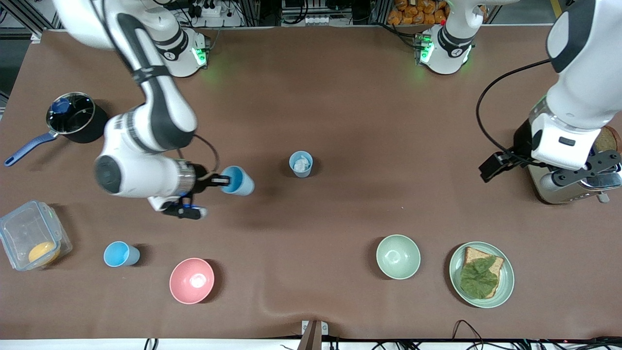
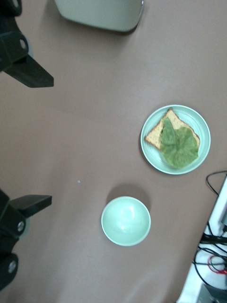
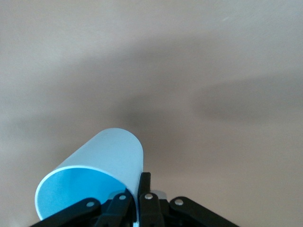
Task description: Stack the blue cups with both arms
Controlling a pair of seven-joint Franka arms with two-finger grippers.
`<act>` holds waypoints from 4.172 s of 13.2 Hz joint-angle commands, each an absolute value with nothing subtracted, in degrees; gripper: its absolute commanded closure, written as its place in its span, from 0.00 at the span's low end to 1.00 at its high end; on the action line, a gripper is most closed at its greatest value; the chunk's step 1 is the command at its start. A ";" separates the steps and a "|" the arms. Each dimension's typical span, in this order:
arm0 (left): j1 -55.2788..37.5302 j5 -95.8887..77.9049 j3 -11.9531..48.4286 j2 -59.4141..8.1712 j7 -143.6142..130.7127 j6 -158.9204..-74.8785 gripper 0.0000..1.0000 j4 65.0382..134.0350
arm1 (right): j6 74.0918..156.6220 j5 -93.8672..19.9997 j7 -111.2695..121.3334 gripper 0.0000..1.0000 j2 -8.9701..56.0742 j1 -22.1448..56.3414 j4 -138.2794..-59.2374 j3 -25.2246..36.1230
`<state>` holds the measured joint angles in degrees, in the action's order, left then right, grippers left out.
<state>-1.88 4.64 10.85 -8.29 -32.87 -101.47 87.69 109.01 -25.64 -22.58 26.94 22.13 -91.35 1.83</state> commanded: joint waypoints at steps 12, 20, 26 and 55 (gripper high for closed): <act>-0.62 2.29 5.36 2.46 -19.78 -100.72 0.00 102.04 | 116.53 -21.62 -44.21 1.00 29.62 38.41 -94.39 2.99; 0.35 1.85 7.47 2.20 -20.39 -100.72 0.00 101.16 | 117.33 -21.71 -47.10 1.00 30.76 39.98 -93.96 2.99; 0.44 1.93 7.91 2.73 -19.86 -99.67 0.00 101.25 | 116.63 -21.62 -47.28 1.00 30.67 40.17 -94.04 2.99; 0.44 1.93 10.99 2.02 -19.34 -96.68 0.00 95.63 | 84.55 -1.41 5.99 0.00 -0.53 -7.29 -92.55 -0.96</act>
